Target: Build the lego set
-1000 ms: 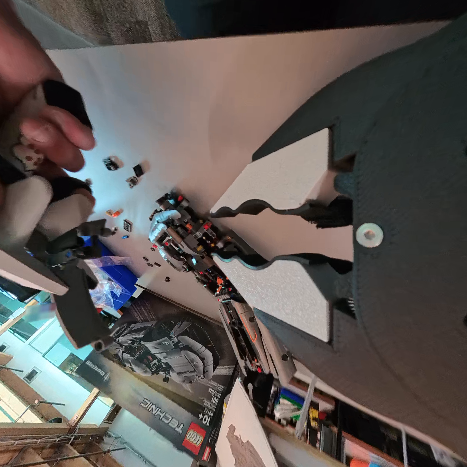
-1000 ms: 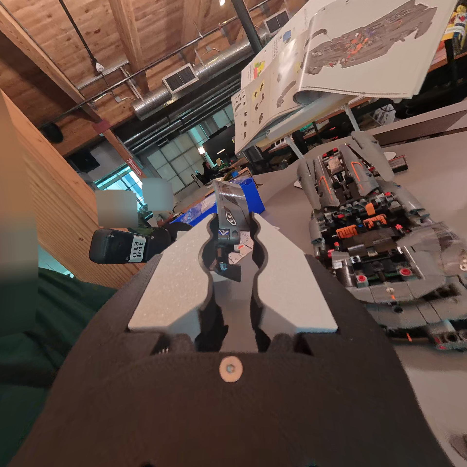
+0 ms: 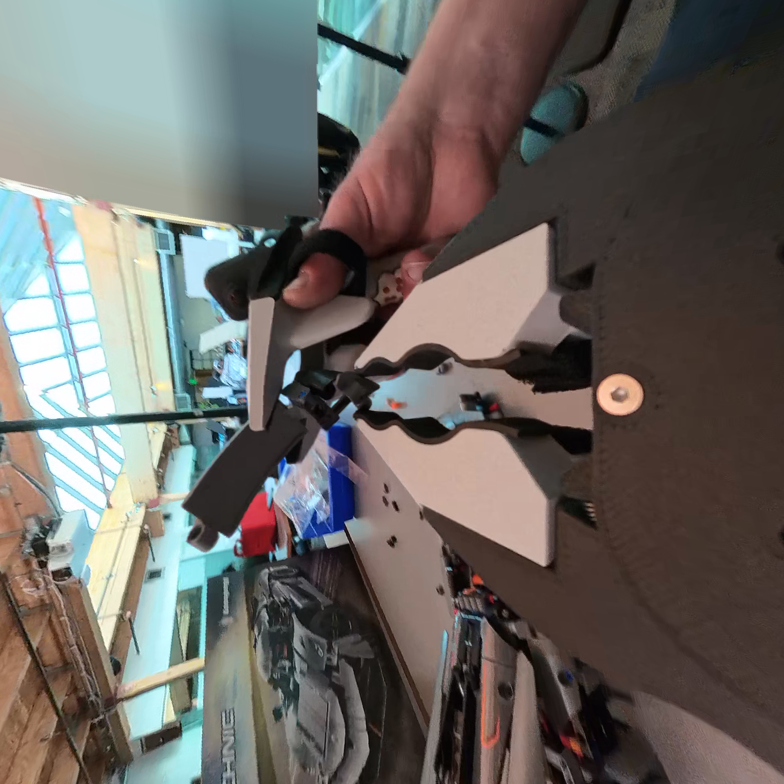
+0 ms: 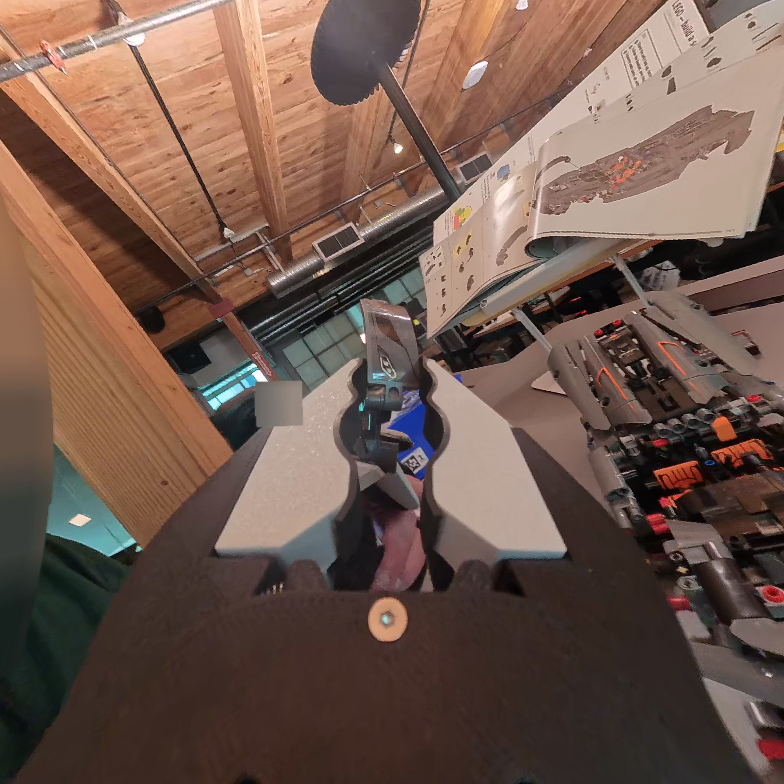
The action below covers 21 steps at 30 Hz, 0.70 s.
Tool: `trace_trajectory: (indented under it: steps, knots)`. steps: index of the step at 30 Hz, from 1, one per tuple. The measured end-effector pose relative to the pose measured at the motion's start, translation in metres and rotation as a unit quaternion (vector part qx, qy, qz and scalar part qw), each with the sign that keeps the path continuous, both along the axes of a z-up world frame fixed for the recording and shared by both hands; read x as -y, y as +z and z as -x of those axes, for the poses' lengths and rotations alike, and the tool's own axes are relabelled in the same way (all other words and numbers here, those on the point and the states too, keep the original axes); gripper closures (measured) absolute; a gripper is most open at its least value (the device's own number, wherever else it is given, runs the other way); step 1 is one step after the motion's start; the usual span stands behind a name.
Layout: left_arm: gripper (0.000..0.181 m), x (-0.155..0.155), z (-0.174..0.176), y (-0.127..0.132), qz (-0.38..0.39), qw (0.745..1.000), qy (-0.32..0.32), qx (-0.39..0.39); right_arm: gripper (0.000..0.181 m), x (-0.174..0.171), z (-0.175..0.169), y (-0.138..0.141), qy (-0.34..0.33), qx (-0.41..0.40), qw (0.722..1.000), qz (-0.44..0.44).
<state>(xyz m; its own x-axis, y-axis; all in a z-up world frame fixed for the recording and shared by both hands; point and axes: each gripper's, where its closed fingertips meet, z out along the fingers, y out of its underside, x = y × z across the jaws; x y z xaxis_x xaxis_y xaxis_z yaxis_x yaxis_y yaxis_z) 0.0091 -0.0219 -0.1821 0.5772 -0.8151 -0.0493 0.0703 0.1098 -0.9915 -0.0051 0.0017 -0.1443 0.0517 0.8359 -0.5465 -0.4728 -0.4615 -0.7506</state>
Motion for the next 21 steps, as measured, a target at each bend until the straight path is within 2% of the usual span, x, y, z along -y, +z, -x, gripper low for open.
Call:
trace_trajectory:
  steps: [1,5,9,13,16,19,21]
  knots:
    - [0.167,0.001,0.001,0.003,0.004,1.000,-0.012,0.022,0.160,0.001,0.000,0.002,0.007,-0.010,1.000,0.005]
    - [0.167,0.005,0.007,0.015,0.026,0.992,-0.071,0.104,0.160,0.002,0.001,0.006,0.019,-0.038,0.999,0.014]
    - [0.168,0.011,0.014,0.027,0.047,0.972,-0.142,0.180,0.160,0.005,0.004,0.011,0.031,-0.060,0.998,0.018]
    - [0.169,0.017,0.020,0.037,0.076,0.940,-0.214,0.254,0.160,0.010,0.009,0.015,0.040,-0.067,0.997,0.012]
    - [0.169,0.021,0.026,0.043,0.109,0.903,-0.273,0.312,0.160,0.012,0.012,0.017,0.043,-0.068,0.997,0.009]
    - [0.169,0.022,0.027,0.044,0.116,0.889,-0.292,0.332,0.160,0.013,0.012,0.017,0.041,-0.067,0.997,0.005]
    - [0.169,0.024,0.028,0.046,0.133,0.869,-0.320,0.353,0.160,0.014,0.013,0.017,0.043,-0.067,0.997,0.004]
